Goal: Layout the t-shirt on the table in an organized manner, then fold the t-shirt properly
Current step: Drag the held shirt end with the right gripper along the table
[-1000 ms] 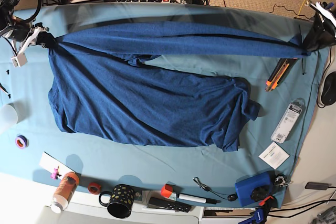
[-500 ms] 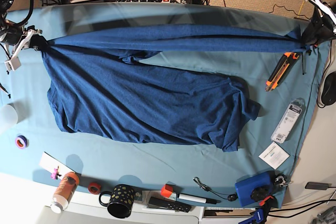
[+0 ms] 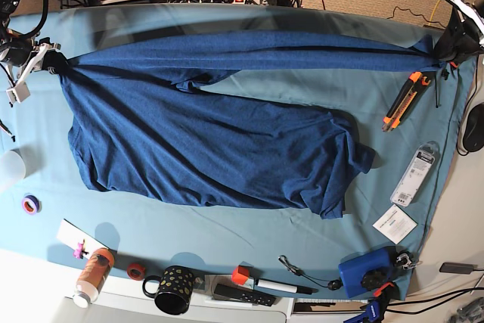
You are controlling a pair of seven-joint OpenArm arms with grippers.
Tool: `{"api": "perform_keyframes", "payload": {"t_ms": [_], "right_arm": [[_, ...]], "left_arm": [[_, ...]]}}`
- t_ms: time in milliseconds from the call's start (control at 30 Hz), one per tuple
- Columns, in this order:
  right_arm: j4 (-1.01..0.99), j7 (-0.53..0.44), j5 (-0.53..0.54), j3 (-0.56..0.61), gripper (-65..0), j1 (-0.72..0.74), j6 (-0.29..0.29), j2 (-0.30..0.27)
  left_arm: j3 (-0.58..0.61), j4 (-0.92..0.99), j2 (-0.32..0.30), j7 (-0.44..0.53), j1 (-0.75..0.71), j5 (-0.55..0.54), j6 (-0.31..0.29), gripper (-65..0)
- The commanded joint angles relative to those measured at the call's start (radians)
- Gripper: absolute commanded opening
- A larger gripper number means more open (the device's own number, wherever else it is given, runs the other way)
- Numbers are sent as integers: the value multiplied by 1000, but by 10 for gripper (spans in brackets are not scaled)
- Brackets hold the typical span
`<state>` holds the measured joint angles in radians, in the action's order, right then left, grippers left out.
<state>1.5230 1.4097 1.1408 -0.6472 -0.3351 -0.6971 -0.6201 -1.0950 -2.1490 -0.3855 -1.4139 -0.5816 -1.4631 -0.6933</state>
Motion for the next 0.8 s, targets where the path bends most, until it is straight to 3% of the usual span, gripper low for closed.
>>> {"api": "perform_keyframes", "payload": {"t_ms": [0, 667, 700, 767], "right_arm": [[14, -13, 10, -10, -650, 5, -1, -28], [14, -13, 10, -9, -650, 5, -1, -28], [14, -13, 10, -9, -637, 5, -1, -28], [14, -13, 10, -9, -503, 5, -1, -28]], "left_arm": [[-8, -11, -16, 18, -6, -20, 0, -650], [-8, -12, -16, 18, -6, -20, 0, -650], [-8, -11, -16, 18, -6, -20, 0, -650], [-8, -11, -16, 18, -6, -20, 0, -650]]}}
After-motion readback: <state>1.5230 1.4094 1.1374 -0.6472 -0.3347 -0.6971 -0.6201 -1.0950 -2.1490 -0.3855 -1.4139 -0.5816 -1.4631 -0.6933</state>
